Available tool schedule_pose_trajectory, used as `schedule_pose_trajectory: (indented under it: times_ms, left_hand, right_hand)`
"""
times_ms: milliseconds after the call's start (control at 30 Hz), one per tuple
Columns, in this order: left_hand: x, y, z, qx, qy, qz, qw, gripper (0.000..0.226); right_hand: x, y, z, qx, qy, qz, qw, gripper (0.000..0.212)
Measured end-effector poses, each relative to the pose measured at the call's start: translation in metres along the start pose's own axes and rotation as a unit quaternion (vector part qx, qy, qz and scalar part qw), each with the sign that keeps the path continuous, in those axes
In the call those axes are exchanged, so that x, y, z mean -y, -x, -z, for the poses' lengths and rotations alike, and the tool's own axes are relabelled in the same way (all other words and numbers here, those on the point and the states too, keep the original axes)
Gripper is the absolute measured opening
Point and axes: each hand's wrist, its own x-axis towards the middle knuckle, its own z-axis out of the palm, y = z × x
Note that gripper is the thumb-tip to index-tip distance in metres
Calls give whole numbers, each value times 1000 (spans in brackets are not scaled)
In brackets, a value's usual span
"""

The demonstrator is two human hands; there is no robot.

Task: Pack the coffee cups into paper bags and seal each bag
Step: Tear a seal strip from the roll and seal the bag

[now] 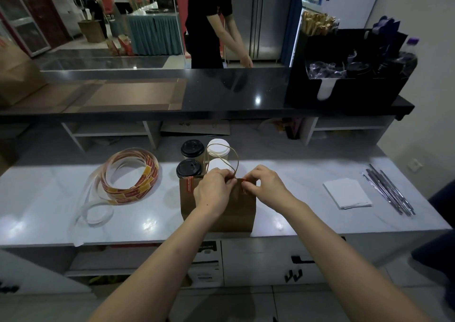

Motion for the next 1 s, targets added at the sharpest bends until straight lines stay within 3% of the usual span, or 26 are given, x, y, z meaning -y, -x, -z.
schedule_pose_trajectory:
  times_ms: [267, 600, 800, 1000]
  left_hand:
    - [0, 0, -2, -1, -3, 3, 1000, 23]
    - [6, 5, 2, -12, 56, -13, 998, 26]
    - [20, 15, 17, -59, 118, -50, 990, 22]
    - [43, 15, 42, -120, 114, -36, 986, 16]
  right_hand:
    - [-1, 0, 2, 63, -19, -54, 996, 21]
    - [-4, 3, 0, 59, -62, -59, 995, 21]
    - [-8, 9, 2, 48, -107, -55, 992, 38]
    - [-13, 12, -1, 23, -139, -59, 988, 34]
